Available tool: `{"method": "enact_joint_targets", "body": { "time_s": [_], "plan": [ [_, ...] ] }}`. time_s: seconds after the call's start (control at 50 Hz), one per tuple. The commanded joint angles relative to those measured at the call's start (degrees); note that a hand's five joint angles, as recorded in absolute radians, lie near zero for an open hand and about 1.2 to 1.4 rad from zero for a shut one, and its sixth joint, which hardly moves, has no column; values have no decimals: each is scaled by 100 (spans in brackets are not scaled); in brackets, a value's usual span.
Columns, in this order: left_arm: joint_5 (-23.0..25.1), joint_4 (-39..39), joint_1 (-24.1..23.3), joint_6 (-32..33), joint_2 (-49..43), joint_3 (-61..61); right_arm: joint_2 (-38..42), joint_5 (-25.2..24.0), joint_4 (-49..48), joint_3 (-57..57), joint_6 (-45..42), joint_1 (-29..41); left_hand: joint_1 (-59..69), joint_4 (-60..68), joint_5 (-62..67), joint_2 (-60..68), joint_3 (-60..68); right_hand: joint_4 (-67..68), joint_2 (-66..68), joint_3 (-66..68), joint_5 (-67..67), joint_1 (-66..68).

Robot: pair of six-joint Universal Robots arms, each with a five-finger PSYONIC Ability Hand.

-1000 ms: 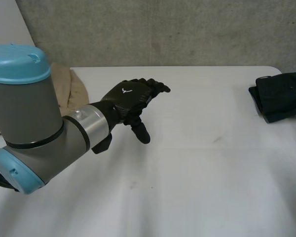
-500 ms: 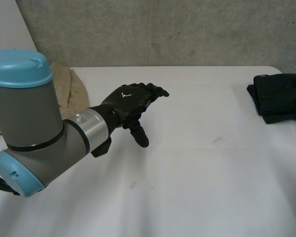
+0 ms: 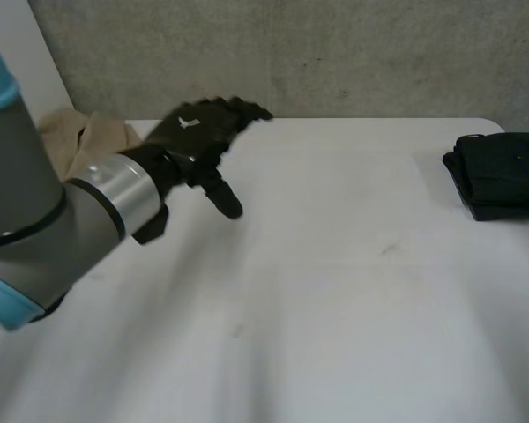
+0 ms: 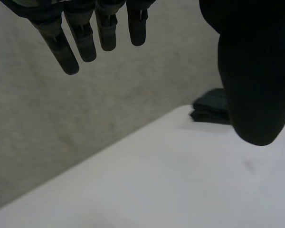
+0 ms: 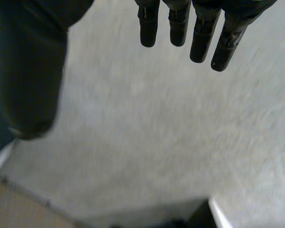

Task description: Fold the laundry.

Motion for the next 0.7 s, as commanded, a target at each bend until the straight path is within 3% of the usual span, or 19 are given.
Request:
{"method": "enact_joint_targets", "body": {
  "time_s": [0.02, 0.1, 0.16, 0.26, 0.4, 0.56, 0.7],
  "plan": [
    [-220, 630, 791, 72, 86, 4, -1336, -330, -32, 1121, 1603, 1339, -96, -166, -289, -163, -205, -338, -261, -245, -413, -160],
    [-176, 1008, 1573, 98, -124, 56, -2102, -787, -68, 2220, 2168, 1771, -100, -171, -294, -168, -209, -338, -261, -245, -413, -160],
    [-150, 1175, 2197, 352, -642, 258, -2849, -1524, -400, 3730, 2319, 2367, -100, -171, -294, -168, -209, -338, -261, -245, -413, -160],
    [43, 1176, 2840, 1415, -1846, 908, -3149, -1685, -1156, 5253, 2310, 3256, -96, -166, -289, -163, -205, -338, -261, -245, -413, -160],
    [201, 1175, 3051, 2637, -3226, 1734, -3378, -1676, -1685, 6591, 1994, 3785, -96, -166, -289, -163, -205, -338, -261, -245, -413, -160],
    [1141, 1255, 3016, 2700, -4158, 2577, -3378, -1685, -1843, 7373, 1712, 3750, -96, -166, -289, -163, -205, -338, -261, -245, -413, -160],
    [1186, 1080, 2955, 2700, -4748, 3421, -3413, -1685, -2045, 7839, 1703, 3732, 222, 152, 28, 155, 113, -338, -261, -245, -413, -160]
  ]
}}
